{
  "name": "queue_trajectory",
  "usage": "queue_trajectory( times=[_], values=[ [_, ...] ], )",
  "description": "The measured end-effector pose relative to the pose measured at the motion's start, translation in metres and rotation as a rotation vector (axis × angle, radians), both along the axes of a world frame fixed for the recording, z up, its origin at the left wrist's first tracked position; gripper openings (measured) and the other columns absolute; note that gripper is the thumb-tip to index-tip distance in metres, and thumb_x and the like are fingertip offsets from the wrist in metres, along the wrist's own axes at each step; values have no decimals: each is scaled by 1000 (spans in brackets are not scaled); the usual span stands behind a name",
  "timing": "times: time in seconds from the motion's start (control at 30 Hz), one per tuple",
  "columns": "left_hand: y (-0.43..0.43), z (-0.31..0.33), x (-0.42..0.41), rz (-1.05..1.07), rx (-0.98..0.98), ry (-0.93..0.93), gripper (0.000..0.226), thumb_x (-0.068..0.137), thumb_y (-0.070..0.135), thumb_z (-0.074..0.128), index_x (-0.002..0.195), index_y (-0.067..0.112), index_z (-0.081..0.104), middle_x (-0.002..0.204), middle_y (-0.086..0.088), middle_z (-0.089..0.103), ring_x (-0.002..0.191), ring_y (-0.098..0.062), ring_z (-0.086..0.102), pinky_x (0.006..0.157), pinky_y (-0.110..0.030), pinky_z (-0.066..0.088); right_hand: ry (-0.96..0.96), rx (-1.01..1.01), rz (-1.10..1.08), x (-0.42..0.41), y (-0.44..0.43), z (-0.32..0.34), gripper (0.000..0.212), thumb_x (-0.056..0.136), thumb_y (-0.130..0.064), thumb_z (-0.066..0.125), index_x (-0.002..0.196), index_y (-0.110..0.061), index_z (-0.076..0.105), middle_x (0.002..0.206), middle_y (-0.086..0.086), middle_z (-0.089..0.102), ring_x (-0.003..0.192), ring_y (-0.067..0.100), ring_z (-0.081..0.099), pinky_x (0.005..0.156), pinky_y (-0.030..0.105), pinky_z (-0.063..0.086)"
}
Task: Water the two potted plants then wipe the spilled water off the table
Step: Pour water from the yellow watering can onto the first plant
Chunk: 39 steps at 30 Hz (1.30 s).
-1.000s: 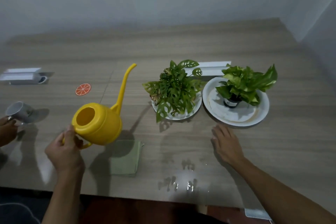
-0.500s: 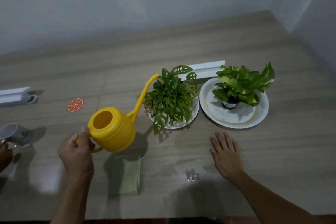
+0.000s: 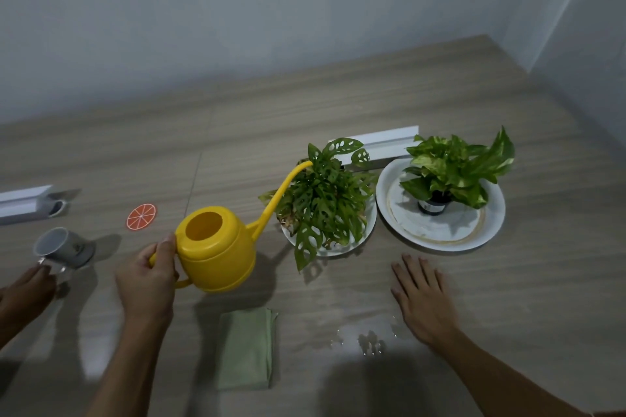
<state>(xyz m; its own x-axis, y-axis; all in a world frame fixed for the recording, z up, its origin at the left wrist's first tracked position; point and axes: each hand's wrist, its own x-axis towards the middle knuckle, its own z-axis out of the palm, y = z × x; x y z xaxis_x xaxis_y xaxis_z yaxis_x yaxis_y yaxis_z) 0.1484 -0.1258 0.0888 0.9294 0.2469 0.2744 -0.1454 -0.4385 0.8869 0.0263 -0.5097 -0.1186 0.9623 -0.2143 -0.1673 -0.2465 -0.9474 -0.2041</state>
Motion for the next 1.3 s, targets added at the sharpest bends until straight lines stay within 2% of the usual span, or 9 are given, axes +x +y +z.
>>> queue_trajectory(
  times=[0.1,0.23,0.47,0.63,0.77,0.87,1.0,1.2,1.3],
  values=[
    [0,6,2,-18,45,30,52,100,23,55,62,-11,47,57,-19,46,46,-15,38,42,-33,31,17,36,35,16,15,0,55,100,-48,26,150,-27,33,161,1,24,148,31,19,116,53,20],
    [0,11,4,-18,113,34,54,101,24,54,62,-13,47,56,-27,49,51,-25,40,43,-41,30,50,72,82,28,28,-10,61,99,-56,14,155,-32,9,164,-7,-7,149,22,-13,120,46,-2],
    [5,18,8,-23,153,75,51,101,21,54,65,-14,48,61,-34,49,55,-30,42,51,-49,43,94,59,98,28,35,-23,75,86,-67,-11,151,-30,-12,160,-6,-22,144,20,-29,117,43,-13],
    [10,17,10,-19,178,66,48,101,21,54,67,-12,51,62,-34,50,56,-29,43,54,-52,46,85,42,87,27,36,-26,73,86,-67,-14,150,-31,-15,160,-6,-23,144,20,-31,117,43,-16],
    [11,18,13,-36,215,58,53,94,38,52,65,-7,54,60,-31,52,53,-40,46,56,-57,49,78,23,87,27,37,-28,73,86,-67,-15,150,-31,-16,159,-6,-25,144,20,-31,118,44,-15],
    [10,16,17,-35,220,58,61,87,50,52,63,-7,55,58,-32,52,52,-37,45,56,-55,48,73,16,86,27,36,-28,73,88,-67,-12,151,-30,-12,160,-6,-22,145,21,-27,119,45,-11],
    [11,11,23,-29,243,54,69,84,55,51,69,-12,59,64,-35,56,61,-52,53,59,-56,50,78,1,93,28,36,-29,73,87,-67,-14,151,-31,-14,159,-6,-26,144,21,-30,118,45,-12],
    [13,9,33,-42,287,17,66,87,54,51,59,-6,55,53,-29,51,47,-31,46,42,-40,42,77,9,87,28,36,-30,71,90,-67,-9,152,-31,-11,160,-6,-23,145,20,-29,119,46,-10],
    [15,10,35,-63,311,3,64,88,53,51,56,-2,55,48,-22,48,44,-26,43,41,-44,32,79,5,83,28,36,-31,70,91,-66,-7,151,-32,-12,160,-7,-23,145,20,-30,119,45,-11]
  ],
)
